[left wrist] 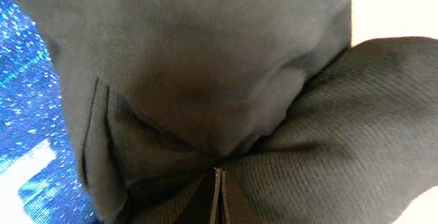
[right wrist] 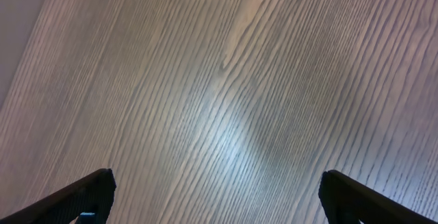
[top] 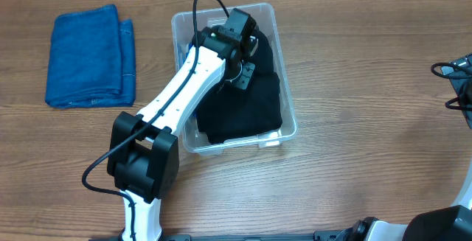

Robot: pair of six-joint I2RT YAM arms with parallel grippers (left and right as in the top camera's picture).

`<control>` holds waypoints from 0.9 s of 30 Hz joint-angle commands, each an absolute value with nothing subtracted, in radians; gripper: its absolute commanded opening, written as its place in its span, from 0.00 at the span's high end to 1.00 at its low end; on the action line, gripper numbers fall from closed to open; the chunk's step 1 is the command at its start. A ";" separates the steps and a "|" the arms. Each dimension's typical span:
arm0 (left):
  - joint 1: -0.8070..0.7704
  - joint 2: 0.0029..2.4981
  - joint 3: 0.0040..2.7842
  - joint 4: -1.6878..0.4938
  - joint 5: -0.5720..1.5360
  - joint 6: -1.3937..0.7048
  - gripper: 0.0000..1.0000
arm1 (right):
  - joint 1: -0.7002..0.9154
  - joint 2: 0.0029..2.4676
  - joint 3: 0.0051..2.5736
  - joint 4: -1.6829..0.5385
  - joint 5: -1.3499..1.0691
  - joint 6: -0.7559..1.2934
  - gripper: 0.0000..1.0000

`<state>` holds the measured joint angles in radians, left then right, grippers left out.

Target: Pack container

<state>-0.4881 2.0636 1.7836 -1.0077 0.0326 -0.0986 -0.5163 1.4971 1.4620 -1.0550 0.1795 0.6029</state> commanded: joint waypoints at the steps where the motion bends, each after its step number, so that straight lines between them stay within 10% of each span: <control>1: -0.477 2.060 1.721 -0.986 0.047 -0.130 0.96 | -0.519 1.497 1.457 -1.049 0.178 0.611 0.00; 27: -0.505 2.059 1.745 -0.947 0.155 -0.116 0.96 | -0.519 1.497 1.457 -1.049 0.178 0.611 0.00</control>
<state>-0.4911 2.0571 1.6444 -0.9333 0.1196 -0.1429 -0.5163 1.4971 1.4620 -1.0550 0.1799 0.6033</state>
